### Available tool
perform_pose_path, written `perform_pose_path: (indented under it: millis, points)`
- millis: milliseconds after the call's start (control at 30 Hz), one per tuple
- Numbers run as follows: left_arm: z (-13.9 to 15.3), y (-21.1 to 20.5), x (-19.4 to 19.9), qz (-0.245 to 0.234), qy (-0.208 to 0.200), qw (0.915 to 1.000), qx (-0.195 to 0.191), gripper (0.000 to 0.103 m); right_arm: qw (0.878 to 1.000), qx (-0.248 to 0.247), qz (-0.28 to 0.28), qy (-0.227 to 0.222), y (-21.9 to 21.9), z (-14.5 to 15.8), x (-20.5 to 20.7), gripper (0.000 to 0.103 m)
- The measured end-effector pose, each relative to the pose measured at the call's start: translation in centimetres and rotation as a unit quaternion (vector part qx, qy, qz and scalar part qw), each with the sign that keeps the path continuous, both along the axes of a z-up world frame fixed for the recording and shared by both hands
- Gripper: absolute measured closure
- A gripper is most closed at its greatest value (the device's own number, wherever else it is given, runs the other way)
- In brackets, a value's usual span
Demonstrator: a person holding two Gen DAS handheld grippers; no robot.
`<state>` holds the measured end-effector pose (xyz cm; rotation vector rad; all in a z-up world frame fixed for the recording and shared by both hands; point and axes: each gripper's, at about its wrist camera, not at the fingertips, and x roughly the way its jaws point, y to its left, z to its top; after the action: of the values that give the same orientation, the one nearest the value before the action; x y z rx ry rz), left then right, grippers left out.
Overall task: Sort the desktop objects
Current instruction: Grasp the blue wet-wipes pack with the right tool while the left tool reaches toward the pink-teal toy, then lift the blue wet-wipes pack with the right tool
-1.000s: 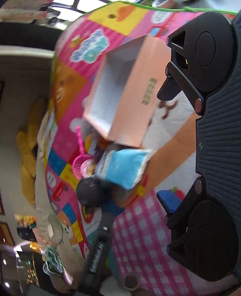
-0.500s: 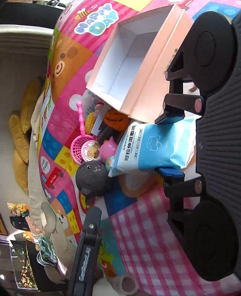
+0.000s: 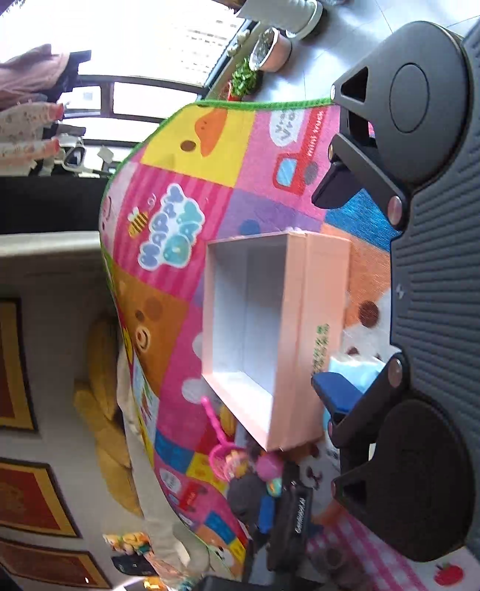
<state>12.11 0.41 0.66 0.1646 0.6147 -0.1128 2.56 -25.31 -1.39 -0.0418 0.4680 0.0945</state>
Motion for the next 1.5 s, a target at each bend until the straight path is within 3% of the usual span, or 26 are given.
perform_pose_path:
  millis: [67, 100, 233, 333, 400, 500, 533, 567, 633, 800, 933, 1000, 1067, 1100, 1167, 1233, 1267, 1367, 1500]
  points:
    - [-0.2, 0.4, 0.5, 0.001, 0.000, 1.0000, -0.007, 0.030, 1.000, 0.019, -0.024, 0.000, -0.4, -0.4, 1.9, 0.006]
    - [-0.2, 0.5, 0.7, 0.006, -0.001, 1.0000, -0.004, 0.041, 0.999, 0.036, -0.029, 0.007, -0.7, -0.6, 2.8, 0.006]
    - [0.1, 1.0, 0.6, 0.001, -0.009, 0.9999, -0.010, 0.045, 0.994, 0.092, -0.023, 0.044, -0.9, -1.6, 6.0, 0.006]
    - [0.7, 0.9, -1.9, -0.014, -0.012, 0.9998, -0.002, 0.046, 0.995, 0.093, -0.020, 0.037, -0.1, -1.3, 5.9, 0.006]
    - [1.3, 0.8, -4.5, -0.052, 0.004, 0.9985, -0.017, 0.046, 0.997, 0.072, -0.007, 0.018, 0.3, -0.7, 4.5, 0.006]
    - [1.4, -0.1, -9.1, -0.092, 0.034, 0.9951, -0.003, 0.042, 0.999, 0.041, 0.019, 0.000, 0.4, 0.1, 2.5, 0.006]
    - [1.3, -0.2, -10.1, -0.094, 0.038, 0.9949, -0.003, 0.036, 0.999, 0.032, 0.018, -0.007, 0.3, 0.3, 2.2, 0.005]
    - [1.2, -0.3, -11.1, -0.091, 0.041, 0.9949, -0.010, 0.029, 0.999, 0.028, 0.013, -0.014, 0.1, 0.5, 2.2, 0.004]
    - [1.0, -0.1, -11.9, -0.083, 0.038, 0.9956, -0.025, 0.005, 0.999, 0.039, -0.002, -0.013, -0.8, 0.7, 3.2, 0.003]
    - [0.5, -0.2, -11.6, -0.062, 0.039, 0.9960, -0.051, 0.002, 0.988, 0.137, -0.005, 0.065, -1.3, -1.1, 8.0, 0.000]
    - [0.6, -0.3, -11.7, -0.068, 0.035, 0.9960, -0.045, 0.000, 0.988, 0.148, 0.021, 0.037, -0.1, -0.3, 7.9, 0.000]
    - [0.6, -0.1, -11.8, -0.067, 0.032, 0.9963, -0.043, 0.000, 0.993, 0.120, 0.008, 0.005, 0.4, 0.7, 6.6, 0.000]
    - [0.4, 0.4, -11.9, -0.067, 0.033, 0.9960, -0.049, 0.000, 0.995, 0.082, 0.045, -0.021, 1.2, 1.5, 4.5, 0.001]
    - [0.4, 0.5, -11.8, -0.067, 0.036, 0.9957, -0.052, 0.000, 0.995, 0.065, 0.077, -0.024, 1.7, 1.7, 3.5, 0.003]
    - [0.1, 0.6, -11.7, -0.071, 0.042, 0.9949, -0.058, 0.000, 0.989, 0.039, 0.139, -0.012, 3.0, 1.4, 1.8, 0.026]
    - [0.1, 0.3, -11.5, -0.079, 0.044, 0.9939, -0.063, 0.000, 0.986, 0.025, 0.167, 0.016, 4.2, 0.8, 1.4, 0.048]
    - [0.1, 0.1, -11.5, -0.087, 0.045, 0.9931, -0.064, 0.000, 0.984, 0.019, 0.176, 0.028, 4.8, 0.4, 1.6, 0.054]
    - [0.3, -0.8, -11.8, -0.112, 0.042, 0.9911, -0.059, 0.000, 0.983, 0.022, 0.178, 0.047, 5.7, 0.2, 3.5, 0.054]
    - [0.4, -1.1, -12.4, -0.120, 0.035, 0.9908, -0.051, 0.000, 0.970, 0.049, 0.188, 0.145, 5.8, -1.3, 6.8, 0.054]
